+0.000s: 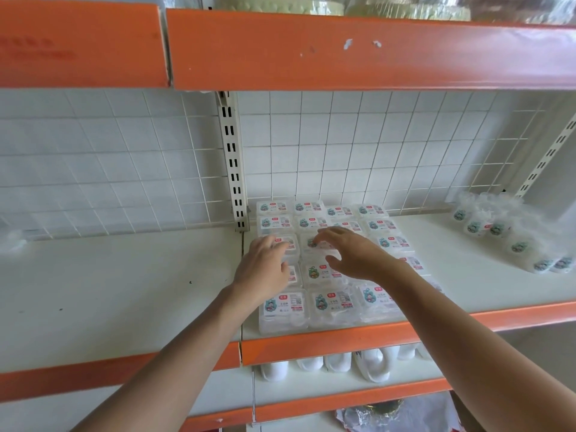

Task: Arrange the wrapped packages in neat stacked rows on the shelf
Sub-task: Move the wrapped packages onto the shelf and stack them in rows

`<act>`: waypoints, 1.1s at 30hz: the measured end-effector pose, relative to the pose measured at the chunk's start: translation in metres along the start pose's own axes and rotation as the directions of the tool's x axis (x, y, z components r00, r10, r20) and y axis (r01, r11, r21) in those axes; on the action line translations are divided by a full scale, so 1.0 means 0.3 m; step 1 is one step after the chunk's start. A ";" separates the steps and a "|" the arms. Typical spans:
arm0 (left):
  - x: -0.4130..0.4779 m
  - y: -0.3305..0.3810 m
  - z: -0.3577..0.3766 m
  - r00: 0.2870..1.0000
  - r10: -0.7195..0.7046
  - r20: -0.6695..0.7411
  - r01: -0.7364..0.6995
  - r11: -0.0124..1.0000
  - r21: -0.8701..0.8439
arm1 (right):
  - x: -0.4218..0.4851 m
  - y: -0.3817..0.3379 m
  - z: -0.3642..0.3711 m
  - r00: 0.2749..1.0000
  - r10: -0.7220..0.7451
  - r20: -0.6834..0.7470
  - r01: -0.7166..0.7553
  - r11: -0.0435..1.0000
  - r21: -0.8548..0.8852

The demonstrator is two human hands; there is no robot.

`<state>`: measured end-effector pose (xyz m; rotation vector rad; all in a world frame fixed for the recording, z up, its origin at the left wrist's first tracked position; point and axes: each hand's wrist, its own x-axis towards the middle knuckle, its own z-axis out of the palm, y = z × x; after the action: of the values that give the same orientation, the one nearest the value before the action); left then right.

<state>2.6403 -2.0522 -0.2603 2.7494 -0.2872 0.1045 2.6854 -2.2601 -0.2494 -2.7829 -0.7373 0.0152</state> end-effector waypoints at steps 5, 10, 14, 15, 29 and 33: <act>-0.001 -0.002 0.000 1.000 0.001 0.001 -0.001 1.000 -0.020 | 0.009 -0.011 0.014 1.000 0.013 -0.021 -0.013 1.000 -0.007; 0.002 -0.009 -0.002 1.000 0.007 -0.008 -0.007 1.000 -0.028 | 0.018 -0.013 0.018 0.999 0.023 -0.022 -0.022 1.000 0.011; 0.004 -0.013 0.001 0.999 0.020 -0.028 -0.021 0.999 -0.032 | 0.019 -0.016 0.023 0.999 0.034 -0.014 -0.034 0.999 0.022; 0.005 -0.017 0.005 0.999 0.023 -0.038 -0.025 0.999 -0.032 | 0.018 -0.015 0.024 0.999 0.033 -0.016 -0.033 0.999 0.019; 0.096 -0.091 -0.004 0.983 -0.008 0.182 0.010 1.000 -0.013 | 0.035 -0.007 0.032 0.998 0.066 -0.005 -0.066 0.998 -0.014; 0.098 -0.105 0.010 0.987 0.001 0.163 0.001 1.000 -0.014 | 0.037 -0.002 0.033 0.998 0.058 -0.016 -0.058 0.998 -0.010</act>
<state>2.6759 -2.0300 -0.2710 2.7478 -0.3308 -0.1232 2.6939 -2.2517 -0.2581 -2.8102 -0.6542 0.0013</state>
